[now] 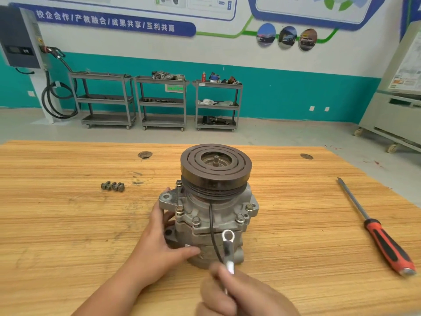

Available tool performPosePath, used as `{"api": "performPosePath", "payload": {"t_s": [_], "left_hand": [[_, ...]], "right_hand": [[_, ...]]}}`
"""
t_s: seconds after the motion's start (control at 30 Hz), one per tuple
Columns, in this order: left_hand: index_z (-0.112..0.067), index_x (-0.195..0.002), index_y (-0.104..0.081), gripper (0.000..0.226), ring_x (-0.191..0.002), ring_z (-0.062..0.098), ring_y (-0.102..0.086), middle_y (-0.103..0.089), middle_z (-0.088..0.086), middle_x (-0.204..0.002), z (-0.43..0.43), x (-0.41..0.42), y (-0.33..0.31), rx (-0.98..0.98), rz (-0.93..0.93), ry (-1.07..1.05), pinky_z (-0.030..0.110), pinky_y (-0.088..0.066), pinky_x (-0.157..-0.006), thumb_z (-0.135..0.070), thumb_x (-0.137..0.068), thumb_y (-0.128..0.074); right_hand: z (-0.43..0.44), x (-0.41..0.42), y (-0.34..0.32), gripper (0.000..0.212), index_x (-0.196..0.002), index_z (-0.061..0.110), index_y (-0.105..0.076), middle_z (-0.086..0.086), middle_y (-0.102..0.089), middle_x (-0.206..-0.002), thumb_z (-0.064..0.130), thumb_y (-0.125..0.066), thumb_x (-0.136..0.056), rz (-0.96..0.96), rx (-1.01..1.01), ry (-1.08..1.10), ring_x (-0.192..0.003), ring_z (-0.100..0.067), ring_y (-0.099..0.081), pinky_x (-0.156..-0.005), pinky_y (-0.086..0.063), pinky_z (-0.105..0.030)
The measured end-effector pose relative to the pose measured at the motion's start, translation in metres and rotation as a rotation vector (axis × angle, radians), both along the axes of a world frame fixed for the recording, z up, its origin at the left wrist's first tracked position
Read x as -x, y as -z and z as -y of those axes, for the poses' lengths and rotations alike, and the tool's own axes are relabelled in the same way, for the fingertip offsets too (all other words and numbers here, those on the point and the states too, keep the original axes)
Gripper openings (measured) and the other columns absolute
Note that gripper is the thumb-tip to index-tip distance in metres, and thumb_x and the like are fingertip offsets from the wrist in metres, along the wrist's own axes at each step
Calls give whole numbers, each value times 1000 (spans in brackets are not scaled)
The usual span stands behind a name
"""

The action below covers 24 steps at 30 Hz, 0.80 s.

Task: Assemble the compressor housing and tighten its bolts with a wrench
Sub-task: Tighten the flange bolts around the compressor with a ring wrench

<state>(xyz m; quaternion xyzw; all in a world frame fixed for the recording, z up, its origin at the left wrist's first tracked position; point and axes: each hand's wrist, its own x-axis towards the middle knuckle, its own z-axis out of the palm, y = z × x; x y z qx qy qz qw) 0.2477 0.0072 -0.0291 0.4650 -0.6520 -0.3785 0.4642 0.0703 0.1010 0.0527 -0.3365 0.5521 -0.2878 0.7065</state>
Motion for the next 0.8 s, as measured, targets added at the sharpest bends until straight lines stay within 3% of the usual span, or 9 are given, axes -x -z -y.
{"api": "performPosePath", "payload": {"t_s": [0.03, 0.07, 0.1, 0.13, 0.23, 0.3, 0.4, 0.57, 0.8], "left_hand": [[-64, -125, -22, 105, -121, 4, -52, -56, -9, -128, 0, -1, 1, 16, 17, 3, 33, -43, -103, -52, -41, -84], [-66, -124, -20, 105, -123, 2, -50, -54, -10, -131, -1, 0, -2, 11, 28, 8, 31, -42, -104, -55, -41, -83], [-64, -126, -18, 106, -124, 2, -48, -52, -11, -133, 0, -1, -1, 0, 27, 20, 31, -41, -105, -56, -42, -83], [-60, -130, -18, 110, -126, 1, -47, -51, -10, -135, 1, -2, 2, -7, 41, 10, 29, -40, -105, -56, -42, -83], [-47, -144, -8, 128, -126, -5, -44, -47, -13, -139, 4, -2, 2, -29, 35, 13, 16, -38, -100, -52, -47, -90], [-57, -142, 5, 133, -126, -8, -42, -42, -13, -143, 3, -2, 1, -39, 13, 16, 17, -37, -102, -48, -46, -87], [-76, -125, 17, 132, -118, -25, -33, -27, -16, -148, 1, -1, -3, -38, 15, -11, 7, -34, -95, -49, -44, -84], [-81, -121, 13, 130, -106, -34, -28, -21, -12, -142, 0, -1, -3, 11, 12, -15, 8, -29, -90, -43, -46, -87], [-77, -126, 6, 128, -109, -31, -28, -20, -15, -141, 2, 0, 0, 38, -2, -10, 15, -28, -96, -53, -40, -85]], "right_hand": [[0, 10, 4, 20, -113, 22, -43, 9, -40, -79, 17, -25, -103, -9, 80, -87, -59, 8, -34, -89, -40, -14], [2, 25, 6, 8, -98, 20, -49, 6, -38, -71, 18, -42, -97, -22, 189, -202, -52, 5, -35, -67, -47, -13], [-2, 26, -8, 1, -83, 15, -54, -1, -37, -62, 14, -54, -83, -129, 342, -195, -43, -2, -35, -43, -40, -14], [-3, 36, -12, 6, -72, 9, -53, -7, -34, -54, 13, -57, -72, -27, 319, -97, -35, -8, -30, -31, -29, -16], [5, 80, -20, 21, -66, 16, -59, -1, -32, -48, 28, -55, -82, -356, 544, -103, -38, -10, -28, -34, -24, -17], [25, 97, -42, 32, -78, 30, -67, 4, -34, -49, 53, -43, -79, -703, 793, -373, -44, -6, -30, -44, -28, -15], [54, 104, -73, 43, -84, 39, -63, 12, -46, -54, 62, -28, -80, -1064, 808, -683, -52, -4, -41, -55, -37, -17], [94, 91, -91, 30, -75, 33, -59, 18, -52, -53, 46, -39, -94, -1093, 724, -859, -50, 1, -44, -54, -38, -12], [124, 79, -105, 29, -84, 41, -67, 21, -48, -55, 59, -44, -82, -1143, 612, -1045, -55, 2, -43, -56, -37, -9]]}}
